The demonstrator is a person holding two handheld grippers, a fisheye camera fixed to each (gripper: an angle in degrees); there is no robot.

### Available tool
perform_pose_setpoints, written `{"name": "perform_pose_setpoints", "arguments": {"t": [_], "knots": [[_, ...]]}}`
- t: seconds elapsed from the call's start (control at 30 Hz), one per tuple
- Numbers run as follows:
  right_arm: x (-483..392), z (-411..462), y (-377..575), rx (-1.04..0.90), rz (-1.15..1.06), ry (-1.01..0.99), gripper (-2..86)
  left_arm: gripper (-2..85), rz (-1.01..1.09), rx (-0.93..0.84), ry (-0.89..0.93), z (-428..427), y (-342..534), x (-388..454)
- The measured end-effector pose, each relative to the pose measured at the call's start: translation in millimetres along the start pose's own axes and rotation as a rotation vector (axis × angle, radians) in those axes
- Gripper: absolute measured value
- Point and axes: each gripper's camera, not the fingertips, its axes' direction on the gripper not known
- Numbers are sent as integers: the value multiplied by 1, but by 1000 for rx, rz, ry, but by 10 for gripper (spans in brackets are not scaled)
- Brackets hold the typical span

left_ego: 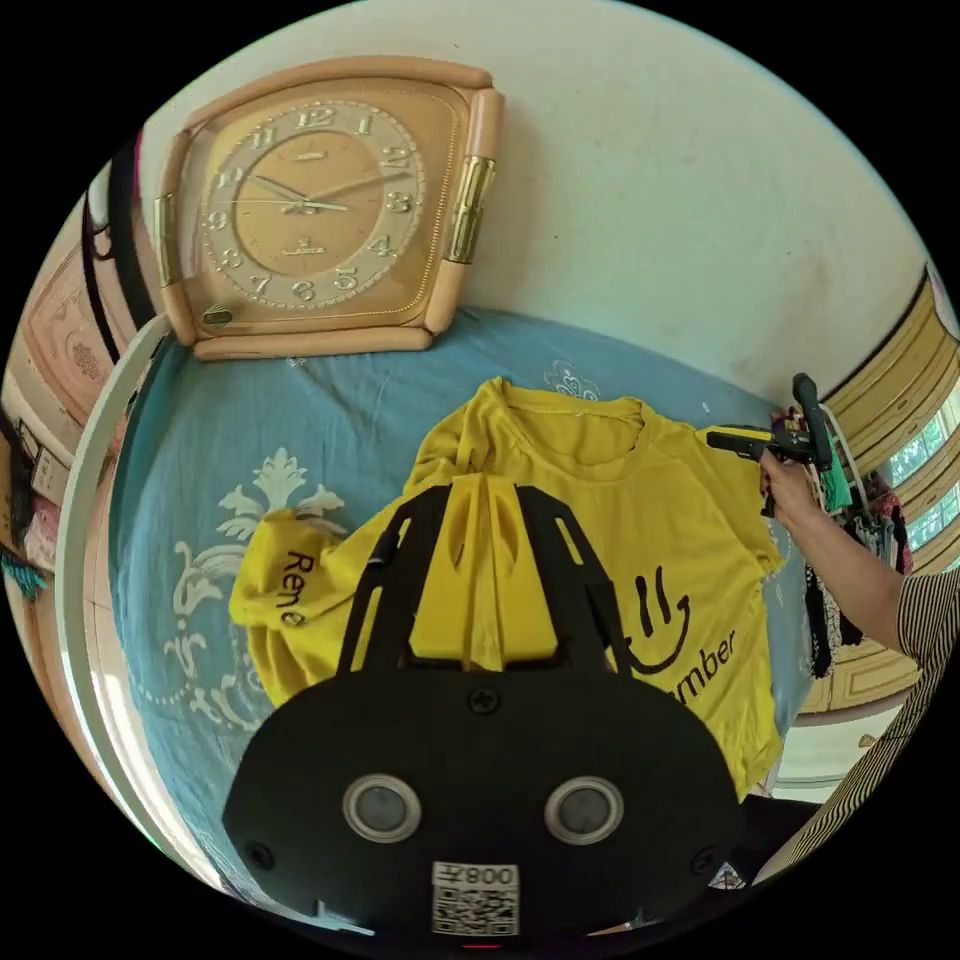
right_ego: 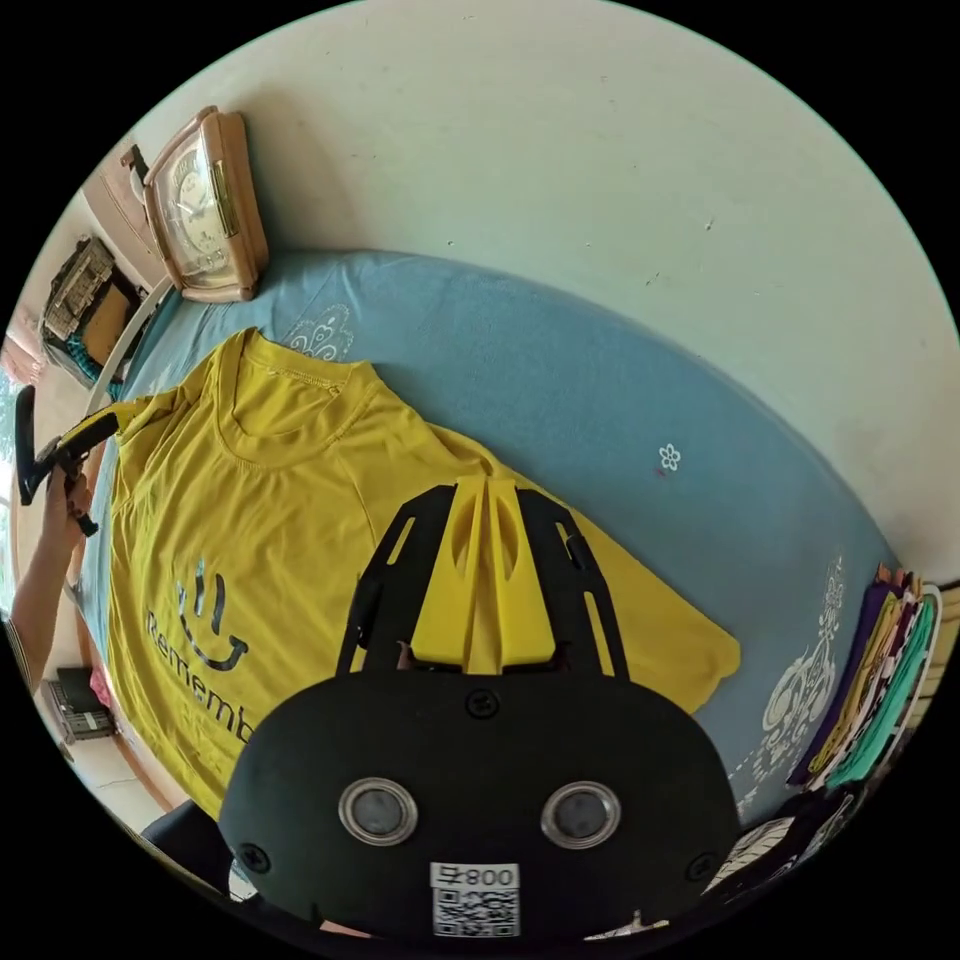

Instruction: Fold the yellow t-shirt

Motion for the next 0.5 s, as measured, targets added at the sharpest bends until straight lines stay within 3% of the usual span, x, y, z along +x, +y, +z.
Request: {"name": "perform_pose_setpoints", "arguments": {"t": [0.1, 0.23, 0.4, 0.5], "knots": [[5, -19, 22, 89, 84, -80, 6, 54, -159, 54, -60, -46, 53, -48], [-9, -26, 44, 137, 119, -336, 18, 70, -366, -48, -76, -60, 109, -114], [-87, -18, 39, 97, -21, -557, 36, 39, -474, -104, 97, -37, 129, -145], [-154, -13, 24, 43, -158, -663, 49, 21, -429, -16, 73, -52, 137, -129]]}}
